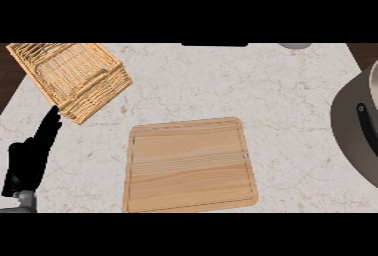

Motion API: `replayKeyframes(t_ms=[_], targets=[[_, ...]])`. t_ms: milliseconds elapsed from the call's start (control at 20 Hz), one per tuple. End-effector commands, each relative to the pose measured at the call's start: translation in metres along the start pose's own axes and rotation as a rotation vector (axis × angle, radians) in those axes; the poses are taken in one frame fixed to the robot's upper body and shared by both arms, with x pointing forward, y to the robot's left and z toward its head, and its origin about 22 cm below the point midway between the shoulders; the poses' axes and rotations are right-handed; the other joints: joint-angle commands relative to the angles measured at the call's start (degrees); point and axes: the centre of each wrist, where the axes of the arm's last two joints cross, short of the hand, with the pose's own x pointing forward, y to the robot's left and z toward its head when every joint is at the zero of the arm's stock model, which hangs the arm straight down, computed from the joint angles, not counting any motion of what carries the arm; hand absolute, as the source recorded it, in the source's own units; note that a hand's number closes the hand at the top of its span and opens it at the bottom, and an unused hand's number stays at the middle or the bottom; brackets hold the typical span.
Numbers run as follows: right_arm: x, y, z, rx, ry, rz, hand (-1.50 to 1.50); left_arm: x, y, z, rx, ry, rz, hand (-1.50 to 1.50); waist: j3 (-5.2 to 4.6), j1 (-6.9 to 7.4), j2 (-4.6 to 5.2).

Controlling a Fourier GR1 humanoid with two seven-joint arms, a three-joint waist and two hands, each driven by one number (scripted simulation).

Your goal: Pick the cupcake from the cutting board and place it in the pot

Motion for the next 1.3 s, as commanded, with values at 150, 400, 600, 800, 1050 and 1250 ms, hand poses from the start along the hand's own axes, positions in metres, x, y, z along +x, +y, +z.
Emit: replayKeyframes(t_ms=[150,400,600,800,1050,1250], targets=[[-0.041,0.008,-0.024,0.028,0.025,0.122,1.5,0.015,0.0,-0.004,-0.009,-0.013,-0.009,0.0,0.12,1.7,0.54],[-0.044,0.028,-0.02,0.092,0.084,-0.018,-1.5,0.01,-0.003,-0.004,-0.037,-0.015,0.003,0.0,0.18,2.03,0.8],[-0.06,0.039,-0.012,0.128,0.092,-0.136,-1.5,-0.002,0.005,-0.005,-0.015,-0.029,0.021,0.0,0.24,1.88,0.98],[-0.062,0.041,-0.012,0.137,0.065,-0.188,-1.5,0.013,-0.02,-0.008,-0.012,-0.028,0.019,0.0,0.27,1.72,0.98],[-0.047,0.034,-0.019,-0.021,0.0,-0.371,-1.5,-0.002,-0.009,-0.001,-0.03,-0.023,0.014,0.0,0.29,1.73,0.78],[-0.055,0.022,-0.024,-0.173,0.003,-0.605,-1.5,-0.01,-0.003,0.01,-0.024,0.009,0.001,0.0,0.29,0.96,0.34]])
